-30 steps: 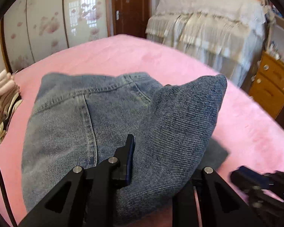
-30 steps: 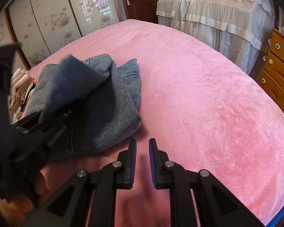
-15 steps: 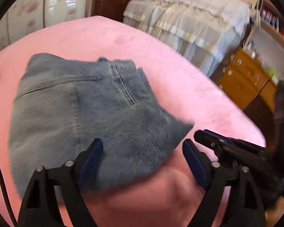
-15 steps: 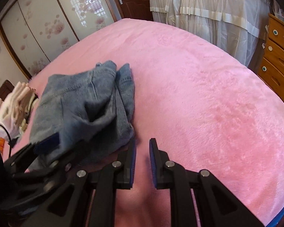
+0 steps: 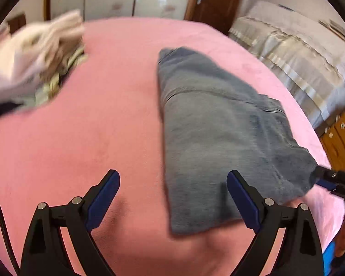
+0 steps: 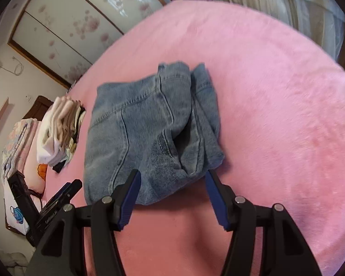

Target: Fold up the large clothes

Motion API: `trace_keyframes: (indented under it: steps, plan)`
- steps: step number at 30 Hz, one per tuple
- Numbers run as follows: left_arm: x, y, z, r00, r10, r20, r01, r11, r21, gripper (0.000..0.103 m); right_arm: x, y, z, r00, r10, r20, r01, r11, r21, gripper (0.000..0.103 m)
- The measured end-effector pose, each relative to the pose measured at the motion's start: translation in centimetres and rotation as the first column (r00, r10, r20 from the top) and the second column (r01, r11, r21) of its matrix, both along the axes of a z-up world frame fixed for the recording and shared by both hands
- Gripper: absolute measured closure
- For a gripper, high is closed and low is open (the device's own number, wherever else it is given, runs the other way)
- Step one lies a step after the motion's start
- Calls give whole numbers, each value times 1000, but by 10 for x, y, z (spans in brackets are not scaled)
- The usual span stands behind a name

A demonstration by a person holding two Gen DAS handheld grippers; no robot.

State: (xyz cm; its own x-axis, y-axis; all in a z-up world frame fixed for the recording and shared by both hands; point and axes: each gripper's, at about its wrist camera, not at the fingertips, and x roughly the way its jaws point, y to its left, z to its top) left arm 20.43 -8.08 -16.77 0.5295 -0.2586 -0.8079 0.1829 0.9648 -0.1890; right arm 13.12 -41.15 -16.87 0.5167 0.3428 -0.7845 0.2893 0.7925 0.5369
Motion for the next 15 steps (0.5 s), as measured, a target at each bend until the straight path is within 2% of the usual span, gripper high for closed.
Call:
trace_keyframes:
  steps: [2,3,4,5,6,11,13,15]
  plan:
    - [4,1,-13,999,-4,-38,3,999,-33,9,11,1,-12,1000,11,-19,-10,1000,23,45]
    - [5,-1,-16,999,-6,-42,4,999,-50,9,17,2,-16,1000,22,-18,-21,999,28,50]
    - [5,-4,-19,999,-19,-41,16,998,-68,10,23,5,-16,999,43,0,-43,999,21,60]
    - [9,-12,-24,999,-23,-44,20,997,-69,10,27,8,-13,997,71,18,-71,997,0,81]
    - [11,-15,-26,999,-24,-48,20,997,-68,10,32,12,-8,995,90,33,-89,995,-32,85]
    - [6,-34,-29,1000,1,7,0,997,-80,15,31,30,41,965,167,203,-115,963,-244,88]
    - [4,-44,-31,1000,0,26,2,998,-60,18,30,23,26,975,140,171,-90,958,-271,88]
    - [1,-56,-42,999,-23,25,23,999,-23,20,29,17,-18,993,103,57,-84,959,-270,88]
